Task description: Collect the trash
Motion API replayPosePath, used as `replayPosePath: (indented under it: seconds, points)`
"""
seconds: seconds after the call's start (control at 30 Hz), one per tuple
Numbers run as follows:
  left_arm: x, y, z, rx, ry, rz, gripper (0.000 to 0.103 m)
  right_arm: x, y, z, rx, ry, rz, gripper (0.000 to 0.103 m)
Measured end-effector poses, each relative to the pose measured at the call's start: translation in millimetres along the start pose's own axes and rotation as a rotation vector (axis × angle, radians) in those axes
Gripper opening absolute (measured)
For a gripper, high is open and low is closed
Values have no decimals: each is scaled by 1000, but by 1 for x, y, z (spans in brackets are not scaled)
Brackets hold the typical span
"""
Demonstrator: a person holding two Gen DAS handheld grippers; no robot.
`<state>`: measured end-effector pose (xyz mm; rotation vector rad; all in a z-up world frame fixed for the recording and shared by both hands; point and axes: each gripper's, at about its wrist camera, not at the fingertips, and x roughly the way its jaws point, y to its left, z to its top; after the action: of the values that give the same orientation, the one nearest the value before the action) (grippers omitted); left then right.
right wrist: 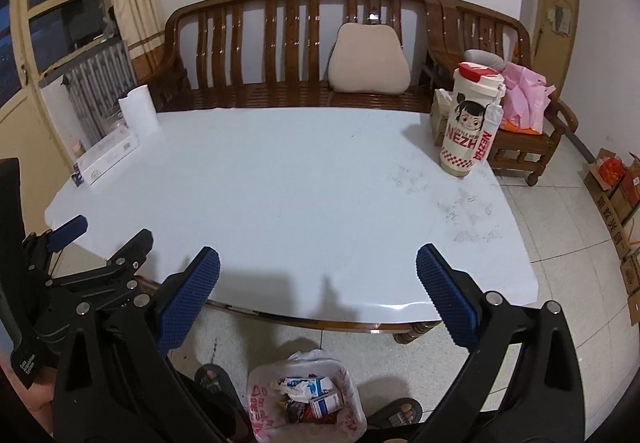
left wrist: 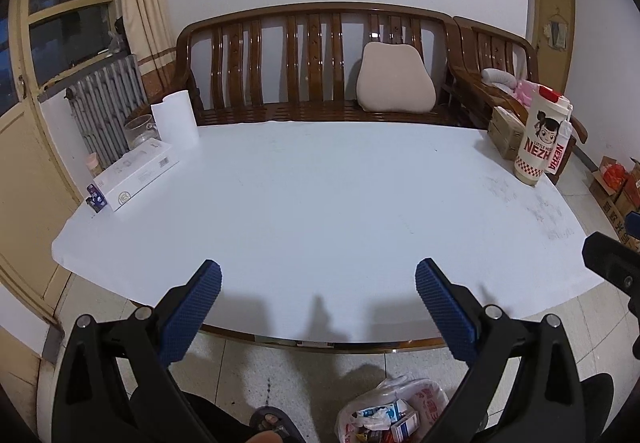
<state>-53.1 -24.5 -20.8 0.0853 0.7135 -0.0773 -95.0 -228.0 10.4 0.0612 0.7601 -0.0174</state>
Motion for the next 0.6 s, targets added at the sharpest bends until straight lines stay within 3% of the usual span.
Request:
replayPosePath:
  seconds: [0.2, 0.6]
  points:
    - [-2, -2, 2, -4, -12, 1, 95, 0, 5, -3, -19, -13, -53, 96]
    - [0, -1, 2, 1, -7, -1, 95, 11, 11, -11, 4, -2, -76, 96]
